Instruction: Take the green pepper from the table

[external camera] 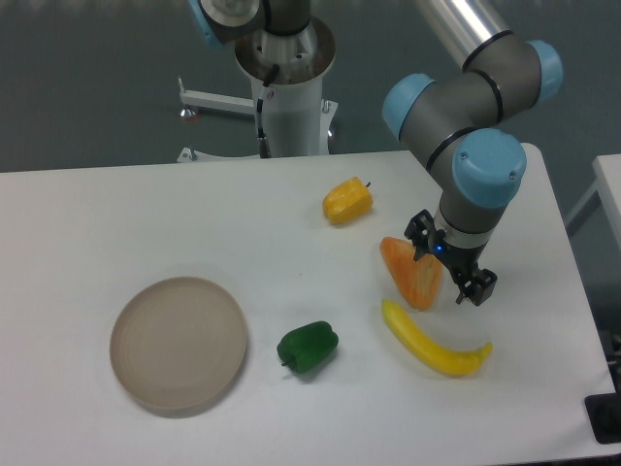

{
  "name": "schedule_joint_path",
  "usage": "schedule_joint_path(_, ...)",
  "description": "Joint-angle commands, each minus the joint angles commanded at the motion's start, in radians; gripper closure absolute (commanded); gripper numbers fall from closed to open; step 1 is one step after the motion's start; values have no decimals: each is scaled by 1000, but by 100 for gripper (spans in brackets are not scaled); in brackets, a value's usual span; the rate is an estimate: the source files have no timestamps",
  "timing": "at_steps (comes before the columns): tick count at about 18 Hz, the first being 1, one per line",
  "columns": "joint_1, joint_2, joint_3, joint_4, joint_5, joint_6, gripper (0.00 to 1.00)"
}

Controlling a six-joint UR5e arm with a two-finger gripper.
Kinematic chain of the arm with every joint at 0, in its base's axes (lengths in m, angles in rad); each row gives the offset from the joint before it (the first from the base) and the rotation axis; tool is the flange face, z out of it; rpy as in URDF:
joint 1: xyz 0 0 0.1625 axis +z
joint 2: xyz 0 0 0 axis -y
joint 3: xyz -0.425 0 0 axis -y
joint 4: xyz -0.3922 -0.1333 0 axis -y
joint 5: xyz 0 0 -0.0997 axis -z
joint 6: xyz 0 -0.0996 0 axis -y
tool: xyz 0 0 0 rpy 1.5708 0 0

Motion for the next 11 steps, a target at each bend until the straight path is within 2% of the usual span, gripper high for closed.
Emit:
schedule_joint_path(5, -2, 0, 0, 0, -3, 9, 0)
schedule_joint_path(11, -17, -14, -3, 3, -75, -12, 0)
